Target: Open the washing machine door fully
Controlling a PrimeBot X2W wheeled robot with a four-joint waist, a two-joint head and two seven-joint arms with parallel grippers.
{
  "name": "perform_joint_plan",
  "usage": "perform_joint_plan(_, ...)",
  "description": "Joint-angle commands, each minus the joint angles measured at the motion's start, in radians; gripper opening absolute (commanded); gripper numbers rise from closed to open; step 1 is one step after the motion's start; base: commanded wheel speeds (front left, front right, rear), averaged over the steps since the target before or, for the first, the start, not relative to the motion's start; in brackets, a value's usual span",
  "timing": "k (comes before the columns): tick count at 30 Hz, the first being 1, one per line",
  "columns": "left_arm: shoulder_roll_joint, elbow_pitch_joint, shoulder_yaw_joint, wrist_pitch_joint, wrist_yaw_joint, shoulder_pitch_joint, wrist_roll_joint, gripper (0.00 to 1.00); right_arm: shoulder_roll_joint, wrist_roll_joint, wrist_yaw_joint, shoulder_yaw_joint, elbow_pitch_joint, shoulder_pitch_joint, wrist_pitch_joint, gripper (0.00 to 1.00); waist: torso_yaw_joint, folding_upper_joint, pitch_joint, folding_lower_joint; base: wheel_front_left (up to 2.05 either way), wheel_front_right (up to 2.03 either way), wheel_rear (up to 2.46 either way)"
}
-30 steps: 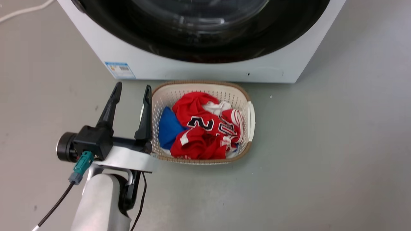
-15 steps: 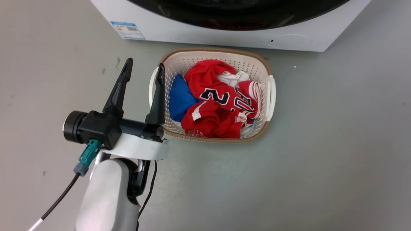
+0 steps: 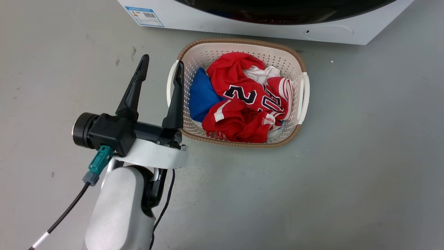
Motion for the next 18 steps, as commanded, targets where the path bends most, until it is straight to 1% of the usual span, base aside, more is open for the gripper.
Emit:
perform_joint_plan(1,-0.002,0.001,-0.002,-0.005,0.005,-0.009,0.002,1.0,0.017,-0.001,0.0,0.015,0.002,0.003,0.029,0.0,-0.003,0.0,-0.003,-0.0001,0.0,0.0,0.0)
perform_joint_plan(10,-0.002,0.046,-0.003,-0.004,-0.005,0.018,0.017,1.0,0.013,0.037,0.002,0.03,-0.082,0.118,0.199,0.0,-0.027,0.0,-0.065,-0.0001,0.0,0.0,0.0)
perform_joint_plan(14,-0.002,0.068,0.0,-0.004,-0.01,0.032,0.018,1.0,0.01,0.053,0.002,0.036,-0.124,0.193,0.241,0.0,-0.035,0.0,-0.11,-0.0001,0.0,0.0,0.0)
perform_joint_plan(18,0.001,0.091,0.009,-0.004,-0.015,0.054,0.013,1.0,0.022,0.069,0.002,0.04,-0.179,0.276,0.266,0.0,-0.04,0.0,-0.16,-0.0001,0.0,0.0,0.0)
